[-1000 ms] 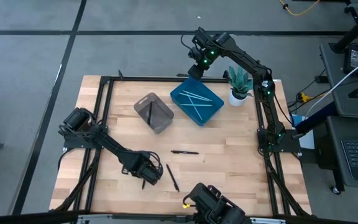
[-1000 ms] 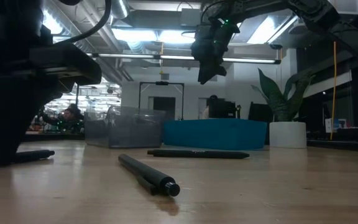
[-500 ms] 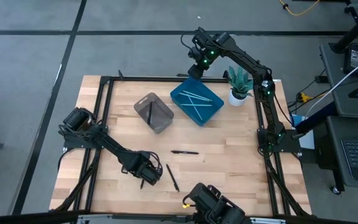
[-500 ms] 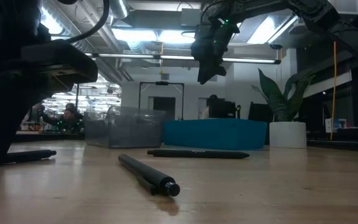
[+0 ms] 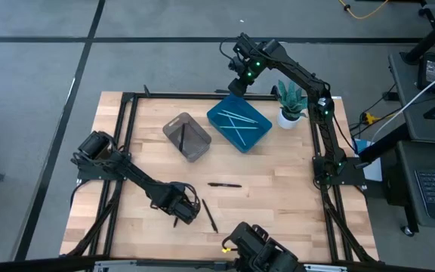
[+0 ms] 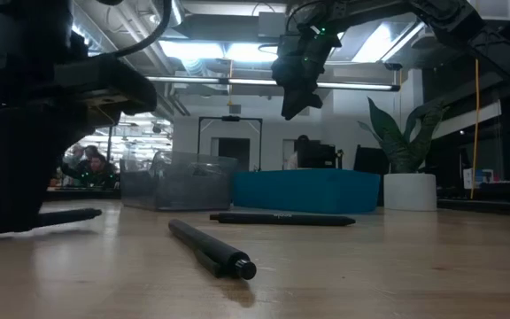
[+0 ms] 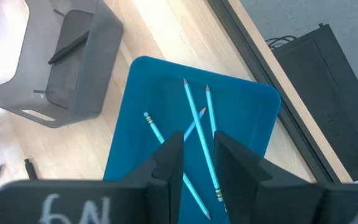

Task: Sort pens & pencils
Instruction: Put the black pen into the black bin

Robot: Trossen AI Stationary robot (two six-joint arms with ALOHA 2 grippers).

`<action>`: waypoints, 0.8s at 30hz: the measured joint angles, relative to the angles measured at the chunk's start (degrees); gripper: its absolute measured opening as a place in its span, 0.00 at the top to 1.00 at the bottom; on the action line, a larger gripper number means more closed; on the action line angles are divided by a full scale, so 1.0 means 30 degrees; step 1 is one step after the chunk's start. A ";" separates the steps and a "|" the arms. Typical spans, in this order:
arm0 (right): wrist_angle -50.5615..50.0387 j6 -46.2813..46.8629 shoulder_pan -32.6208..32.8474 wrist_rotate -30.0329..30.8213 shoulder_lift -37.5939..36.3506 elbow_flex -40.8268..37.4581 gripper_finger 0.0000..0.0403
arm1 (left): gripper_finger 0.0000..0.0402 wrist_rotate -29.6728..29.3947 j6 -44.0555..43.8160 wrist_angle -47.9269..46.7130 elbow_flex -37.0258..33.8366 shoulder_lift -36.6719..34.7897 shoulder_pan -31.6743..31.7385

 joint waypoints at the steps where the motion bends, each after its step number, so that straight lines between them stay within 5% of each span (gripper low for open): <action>1: 0.0000 0.0000 -0.0007 0.0000 0.0000 0.0000 0.78 | 0.95 -0.0021 0.0026 0.0008 0.0007 -0.0046 0.0007; 16: 0.0003 0.0153 0.0007 0.0007 0.0000 0.0000 0.78 | 0.95 -0.0268 0.0632 -0.2954 0.0255 -0.3366 0.0521; 24: 0.0204 0.0194 0.0007 0.0007 0.0000 0.0000 0.78 | 0.95 -0.0266 0.3966 -1.0937 0.5088 -0.4243 0.2069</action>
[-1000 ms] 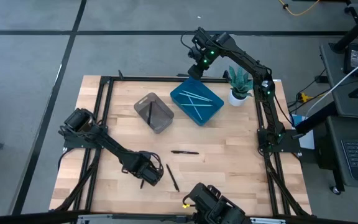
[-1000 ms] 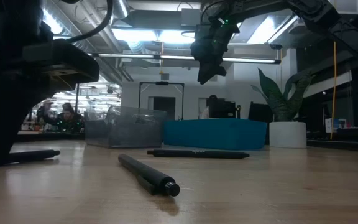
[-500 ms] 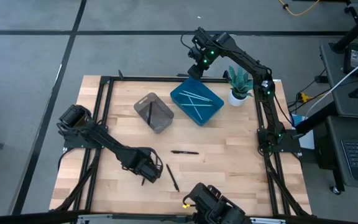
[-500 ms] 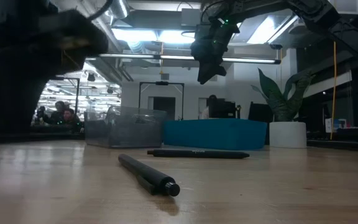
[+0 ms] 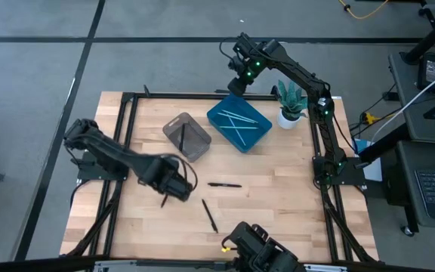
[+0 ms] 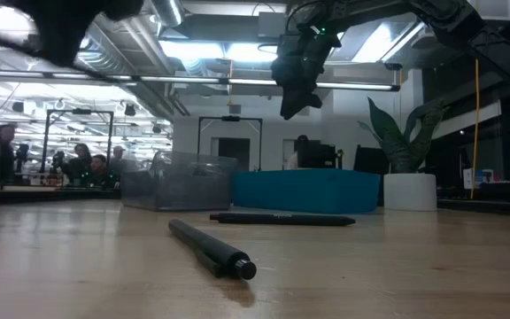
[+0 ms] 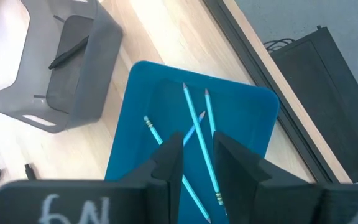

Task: Sort pens & pencils
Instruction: Put the black pen into the black bin

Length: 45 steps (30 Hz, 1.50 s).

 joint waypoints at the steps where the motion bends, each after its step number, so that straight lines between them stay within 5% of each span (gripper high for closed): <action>1: 0.0076 0.0147 0.0000 0.0000 0.0000 0.0000 0.78 | 0.95 -0.0254 0.0453 -0.0680 0.0677 -0.0012 0.0278; 11: 0.0106 0.0316 0.0007 -0.0495 0.0000 0.0000 0.78 | 0.95 -0.2404 0.5300 -0.4734 0.2352 -0.0006 0.4198; 22: -0.0677 0.0229 0.0102 -0.0488 0.0000 0.0000 0.78 | 0.94 -0.4630 0.9942 -0.2096 0.2233 0.0066 1.1216; 33: -0.1580 -0.0691 0.0102 -0.0474 0.0000 0.0000 0.78 | 0.93 -0.1201 0.8674 0.4163 -0.2066 0.0281 1.3569; 45: -0.1570 -0.0842 0.0102 -0.0474 0.0000 0.0000 0.78 | 0.94 -0.0973 0.8327 0.5772 -0.2356 0.0523 1.4878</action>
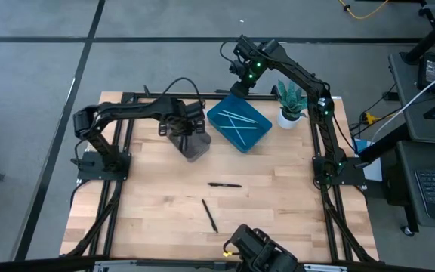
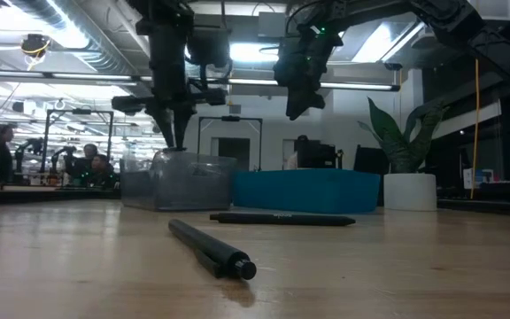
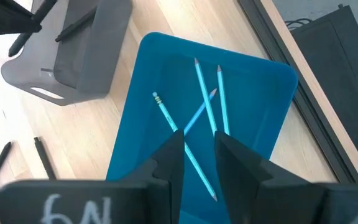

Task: Sort pens & pencils
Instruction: Put the black pen into the black bin

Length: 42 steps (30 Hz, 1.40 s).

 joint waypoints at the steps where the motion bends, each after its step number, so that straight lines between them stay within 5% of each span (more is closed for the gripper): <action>1: 0.0000 0.0000 0.0000 0.0000 0.0000 0.0000 0.78 | 0.94 0.0167 0.0024 -0.0007 -0.0003 0.0102 0.0128; 28: -0.0095 -0.0430 0.0000 0.0000 0.0000 0.0000 0.78 | 0.91 0.1296 0.1557 0.1020 -0.0007 0.1767 0.1690; 42: -0.0374 -0.0379 0.0000 0.0000 0.0000 0.0000 0.78 | 0.81 0.0783 0.2881 0.1153 -0.0007 0.1767 0.1705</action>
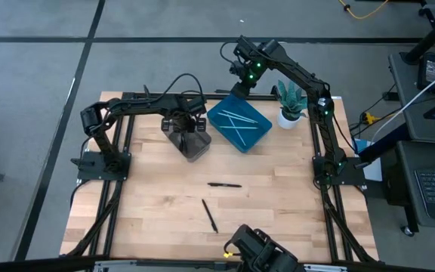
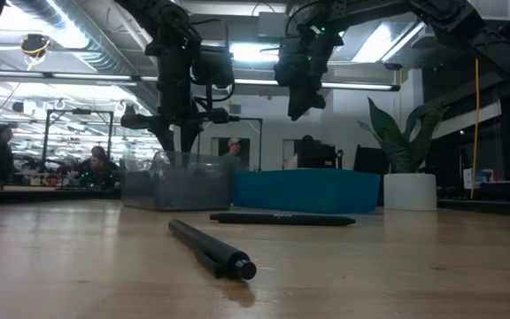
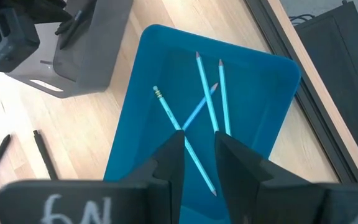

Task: Sort pens & pencils
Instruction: Put the black pen into the black bin

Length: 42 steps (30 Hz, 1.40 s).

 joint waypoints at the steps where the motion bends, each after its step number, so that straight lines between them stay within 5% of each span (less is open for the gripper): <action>1: -0.0023 0.0000 0.0000 0.0000 0.0000 0.0000 0.78 | 0.80 -0.0092 -0.0007 -0.0005 0.0000 0.0000 0.0000; 10: -0.0238 0.0015 0.0000 0.0022 0.0000 0.0000 0.78 | 0.80 -0.1341 0.0597 -0.1159 0.0007 -0.0603 -0.0403; 19: 0.0518 0.0517 0.0000 0.0051 0.0000 0.0000 0.78 | 0.79 -0.2480 0.0557 -0.2581 0.0156 -0.3981 -0.1620; 30: 0.0481 0.0514 -0.0869 0.1403 0.0000 0.0000 0.78 | 0.81 -0.2390 0.0783 -0.5725 0.1350 -0.6994 -1.0029; 36: 0.0505 0.1245 -0.1936 0.1537 0.0000 0.0000 0.78 | 0.81 -0.2388 0.5205 -0.3329 0.1501 -0.6397 -1.4789; 42: 0.0533 0.2063 -0.2698 0.1558 0.0000 0.0000 0.78 | 0.81 -0.0311 1.2402 -0.1380 0.1500 -0.3233 -1.6167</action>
